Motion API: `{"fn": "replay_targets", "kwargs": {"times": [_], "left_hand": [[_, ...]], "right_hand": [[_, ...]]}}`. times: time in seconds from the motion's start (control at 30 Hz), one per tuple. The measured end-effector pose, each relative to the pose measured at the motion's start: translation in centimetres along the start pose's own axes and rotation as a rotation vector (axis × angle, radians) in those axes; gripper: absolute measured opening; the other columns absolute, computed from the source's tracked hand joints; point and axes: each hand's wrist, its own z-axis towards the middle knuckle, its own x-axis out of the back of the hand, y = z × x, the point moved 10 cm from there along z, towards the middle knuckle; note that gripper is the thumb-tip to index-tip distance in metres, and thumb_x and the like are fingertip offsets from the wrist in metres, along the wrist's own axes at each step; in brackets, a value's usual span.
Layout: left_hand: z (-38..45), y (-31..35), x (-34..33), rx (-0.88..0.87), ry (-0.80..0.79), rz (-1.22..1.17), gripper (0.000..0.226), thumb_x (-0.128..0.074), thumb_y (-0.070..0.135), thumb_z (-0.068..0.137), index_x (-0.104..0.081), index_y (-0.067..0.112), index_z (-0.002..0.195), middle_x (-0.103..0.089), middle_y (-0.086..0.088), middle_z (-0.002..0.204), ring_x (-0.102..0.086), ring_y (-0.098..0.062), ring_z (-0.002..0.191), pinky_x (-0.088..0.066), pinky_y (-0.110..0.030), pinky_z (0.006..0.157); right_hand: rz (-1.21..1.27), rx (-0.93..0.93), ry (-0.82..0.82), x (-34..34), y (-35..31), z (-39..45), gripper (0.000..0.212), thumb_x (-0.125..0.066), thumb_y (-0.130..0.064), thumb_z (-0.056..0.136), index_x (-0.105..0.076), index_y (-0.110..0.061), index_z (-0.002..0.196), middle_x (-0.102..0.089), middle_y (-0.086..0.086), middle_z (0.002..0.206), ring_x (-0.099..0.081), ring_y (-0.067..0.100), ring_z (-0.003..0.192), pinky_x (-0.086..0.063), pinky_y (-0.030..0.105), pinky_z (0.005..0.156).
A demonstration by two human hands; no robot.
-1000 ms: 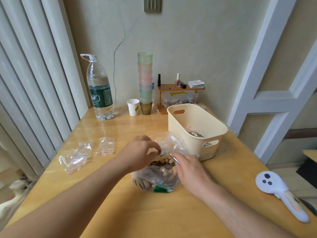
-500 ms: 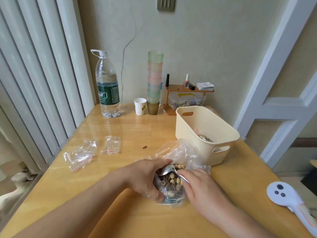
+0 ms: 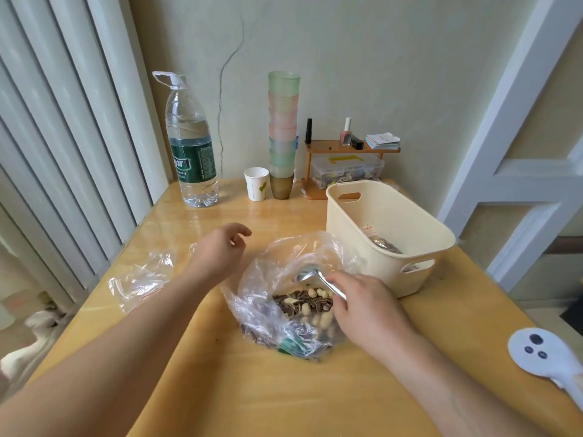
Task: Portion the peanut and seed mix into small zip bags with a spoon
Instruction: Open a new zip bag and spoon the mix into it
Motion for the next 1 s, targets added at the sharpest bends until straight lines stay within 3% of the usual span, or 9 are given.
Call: {"fn": "replay_targets", "kwargs": {"times": [0.17, 0.33, 0.43, 0.5, 0.63, 0.7, 0.77, 0.87, 1.0], "left_hand": [[0.2, 0.9, -5.0, -0.174, -0.206, 0.298, 0.031, -0.06, 0.018, 0.102, -0.074, 0.032, 0.125, -0.07, 0.004, 0.114, -0.06, -0.013, 0.091, -0.049, -0.025, 0.077], [-0.3, 2.5, -5.9, -0.279, -0.167, 0.373, 0.025, -0.062, 0.014, 0.1, -0.079, 0.027, 0.114, -0.074, 0.003, 0.107, -0.063, -0.016, 0.089, -0.054, -0.027, 0.081], [-0.1, 3.0, -6.1, -0.281, -0.142, 0.461, 0.025, -0.055, 0.013, 0.102, -0.076, 0.02, 0.114, -0.075, -0.002, 0.104, -0.063, -0.02, 0.087, -0.055, -0.032, 0.078], [-0.3, 2.9, -6.3, -0.278, -0.144, 0.546, 0.026, -0.05, 0.013, 0.102, -0.073, 0.016, 0.115, -0.069, -0.006, 0.104, -0.064, -0.026, 0.092, -0.056, -0.038, 0.081], [-0.4, 3.9, -1.4, -0.221, 0.128, 0.355, 0.017, -0.053, 0.011, 0.103, -0.069, 0.011, 0.108, -0.058, -0.008, 0.105, -0.057, -0.031, 0.09, -0.049, -0.041, 0.078], [-2.0, 7.7, 1.8, -0.368, 0.304, 0.207, 0.012, -0.06, 0.014, 0.103, -0.072, 0.011, 0.104, -0.061, -0.007, 0.105, -0.055, -0.027, 0.092, -0.044, -0.036, 0.078], [-4.8, 12.4, 1.7, -0.601, 0.183, 0.151, 0.009, -0.067, 0.015, 0.1, -0.076, 0.014, 0.102, -0.066, -0.002, 0.103, -0.057, -0.017, 0.089, -0.046, -0.03, 0.08], [-8.5, 12.8, -3.9, -0.672, -0.233, 0.213, 0.011, -0.074, 0.019, 0.096, -0.081, 0.024, 0.103, -0.073, 0.007, 0.1, -0.066, -0.011, 0.085, -0.056, -0.027, 0.085], [-9.3, 8.4, -5.3, -0.596, -0.257, 0.235, 0.022, -0.075, 0.014, 0.093, -0.082, 0.03, 0.106, -0.08, 0.011, 0.1, -0.073, -0.011, 0.089, -0.058, -0.028, 0.086]], "right_hand": [[0.06, -0.043, 0.013, -0.9, 1.3, -0.3, 0.039, -0.057, -0.017, 0.095, -0.062, -0.033, 0.131, -0.074, 0.002, 0.105, -0.066, 0.028, 0.099, -0.054, 0.042, 0.084], [0.159, -0.084, 0.025, -1.7, 2.4, -0.3, 0.034, -0.06, -0.017, 0.096, -0.066, -0.031, 0.127, -0.072, -0.006, 0.098, -0.063, 0.021, 0.089, -0.05, 0.034, 0.078], [0.196, -0.063, 0.048, -1.8, 2.3, -0.1, 0.033, -0.063, -0.013, 0.095, -0.068, -0.026, 0.125, -0.046, -0.019, 0.072, -0.044, 0.012, 0.072, -0.032, 0.024, 0.067], [0.211, -0.063, 0.054, -1.7, 2.4, 0.1, 0.033, -0.063, -0.013, 0.095, -0.07, -0.025, 0.125, -0.044, -0.018, 0.073, -0.043, 0.01, 0.072, -0.032, 0.023, 0.069], [0.221, -0.063, 0.046, -1.5, 2.6, 0.4, 0.032, -0.065, -0.017, 0.095, -0.071, -0.027, 0.125, -0.049, -0.017, 0.085, -0.047, 0.008, 0.078, -0.038, 0.022, 0.076], [0.212, -0.056, 0.049, -1.3, 2.6, 0.5, 0.032, -0.066, -0.017, 0.095, -0.072, -0.026, 0.125, -0.051, -0.017, 0.087, -0.047, 0.007, 0.08, -0.04, 0.022, 0.078], [0.199, -0.059, 0.035, -1.1, 2.5, 0.6, 0.034, -0.066, -0.017, 0.095, -0.072, -0.026, 0.127, -0.064, -0.01, 0.095, -0.054, 0.012, 0.084, -0.049, 0.027, 0.084], [0.169, -0.073, -0.002, -0.9, 2.4, 0.9, 0.036, -0.065, -0.017, 0.094, -0.071, -0.025, 0.129, -0.072, -0.001, 0.114, -0.064, 0.019, 0.103, -0.049, 0.03, 0.094], [0.183, -0.032, -0.017, -1.2, 1.4, 1.1, 0.034, -0.066, -0.017, 0.095, -0.07, -0.025, 0.128, -0.069, -0.005, 0.112, -0.064, 0.018, 0.104, -0.05, 0.031, 0.096]]}}
